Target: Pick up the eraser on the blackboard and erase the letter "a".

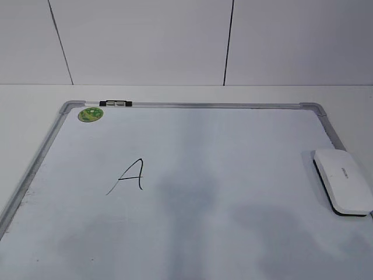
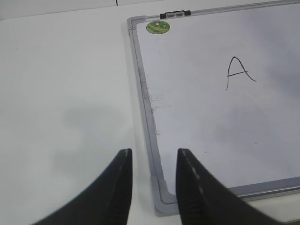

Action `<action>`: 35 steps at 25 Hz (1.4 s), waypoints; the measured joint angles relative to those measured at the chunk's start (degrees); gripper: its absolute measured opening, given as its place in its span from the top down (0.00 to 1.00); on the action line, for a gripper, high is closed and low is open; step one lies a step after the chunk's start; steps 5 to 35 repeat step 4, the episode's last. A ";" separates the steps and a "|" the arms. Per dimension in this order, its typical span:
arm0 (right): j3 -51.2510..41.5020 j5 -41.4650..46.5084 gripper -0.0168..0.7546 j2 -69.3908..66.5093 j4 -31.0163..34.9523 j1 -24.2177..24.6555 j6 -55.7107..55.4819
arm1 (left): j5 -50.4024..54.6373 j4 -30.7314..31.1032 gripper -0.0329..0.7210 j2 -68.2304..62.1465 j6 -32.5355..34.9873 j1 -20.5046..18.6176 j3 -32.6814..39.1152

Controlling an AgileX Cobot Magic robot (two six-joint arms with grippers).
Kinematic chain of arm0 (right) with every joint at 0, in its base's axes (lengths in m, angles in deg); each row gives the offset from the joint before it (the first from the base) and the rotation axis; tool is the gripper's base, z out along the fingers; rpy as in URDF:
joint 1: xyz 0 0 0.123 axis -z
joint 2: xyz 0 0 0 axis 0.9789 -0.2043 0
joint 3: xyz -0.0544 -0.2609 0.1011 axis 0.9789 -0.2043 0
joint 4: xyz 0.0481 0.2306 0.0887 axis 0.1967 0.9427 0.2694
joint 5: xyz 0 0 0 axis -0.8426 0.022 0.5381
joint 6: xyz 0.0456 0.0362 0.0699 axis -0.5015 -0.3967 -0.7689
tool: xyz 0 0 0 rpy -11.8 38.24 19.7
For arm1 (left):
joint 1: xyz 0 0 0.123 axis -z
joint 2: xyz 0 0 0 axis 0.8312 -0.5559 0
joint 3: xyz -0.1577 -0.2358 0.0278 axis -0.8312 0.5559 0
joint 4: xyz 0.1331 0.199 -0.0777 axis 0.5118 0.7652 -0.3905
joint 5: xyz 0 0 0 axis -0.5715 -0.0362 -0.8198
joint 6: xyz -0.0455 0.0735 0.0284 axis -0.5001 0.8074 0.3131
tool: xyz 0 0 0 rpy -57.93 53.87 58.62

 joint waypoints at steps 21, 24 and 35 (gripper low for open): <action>0.00 0.00 0.21 0.00 0.00 0.00 0.00 | 0.00 0.00 0.64 0.00 0.00 0.00 0.00; 0.00 0.00 0.21 0.00 0.00 0.00 0.00 | 0.00 0.00 0.64 0.00 0.00 0.00 0.00; 0.00 0.00 0.21 0.00 0.00 0.00 0.00 | 0.00 0.00 0.64 0.00 0.00 0.00 0.00</action>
